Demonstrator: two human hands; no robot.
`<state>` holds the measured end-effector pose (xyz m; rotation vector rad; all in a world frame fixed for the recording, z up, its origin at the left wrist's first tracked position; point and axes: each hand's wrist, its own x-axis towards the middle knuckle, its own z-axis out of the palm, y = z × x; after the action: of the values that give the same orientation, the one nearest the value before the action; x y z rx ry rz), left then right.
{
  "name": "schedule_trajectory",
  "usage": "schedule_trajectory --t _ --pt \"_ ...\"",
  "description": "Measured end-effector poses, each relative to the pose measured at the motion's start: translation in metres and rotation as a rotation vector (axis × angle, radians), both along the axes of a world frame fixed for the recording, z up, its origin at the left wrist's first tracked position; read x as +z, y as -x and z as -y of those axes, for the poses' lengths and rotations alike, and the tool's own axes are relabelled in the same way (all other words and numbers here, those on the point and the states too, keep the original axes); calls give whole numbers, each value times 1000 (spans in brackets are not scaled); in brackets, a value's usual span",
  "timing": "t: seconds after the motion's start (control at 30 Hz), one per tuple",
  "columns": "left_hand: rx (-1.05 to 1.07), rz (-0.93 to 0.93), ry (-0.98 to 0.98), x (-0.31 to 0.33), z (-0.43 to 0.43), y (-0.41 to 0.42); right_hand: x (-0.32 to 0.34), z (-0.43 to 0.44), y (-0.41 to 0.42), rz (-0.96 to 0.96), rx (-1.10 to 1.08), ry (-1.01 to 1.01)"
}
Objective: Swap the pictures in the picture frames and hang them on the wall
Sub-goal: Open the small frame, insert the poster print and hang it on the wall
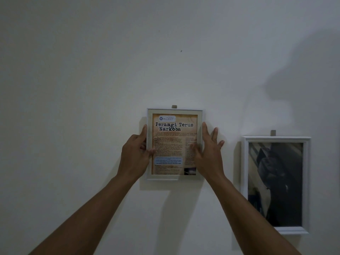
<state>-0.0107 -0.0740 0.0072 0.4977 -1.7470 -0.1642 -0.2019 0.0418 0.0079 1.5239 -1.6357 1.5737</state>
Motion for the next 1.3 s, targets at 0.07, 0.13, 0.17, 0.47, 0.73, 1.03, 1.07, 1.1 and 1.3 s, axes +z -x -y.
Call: schedule_trajectory --t 0.07,0.13,0.17,0.47,0.73,1.03,1.07,1.1,1.3 --pt "-2 -1 1 0 1 0 0 0 -1 7 8 9" --pt "-1 -2 9 -1 2 0 -1 1 -1 5 6 20" --pt "-1 -3 13 -1 2 0 0 2 -1 7 5 21" --pt "-5 -7 54 -3 4 1 -2 3 -2 15 11 52" --pt "-19 -13 60 -4 4 3 -1 9 -1 57 31 80" --pt "34 -26 65 -6 4 6 -1 10 2 69 46 85" --pt "29 -28 62 -5 4 7 -1 10 2 80 47 87" --pt "21 -28 59 -5 3 7 -1 10 2 96 47 90" --pt "-16 -72 63 0 -2 7 8 3 -5 101 56 145"
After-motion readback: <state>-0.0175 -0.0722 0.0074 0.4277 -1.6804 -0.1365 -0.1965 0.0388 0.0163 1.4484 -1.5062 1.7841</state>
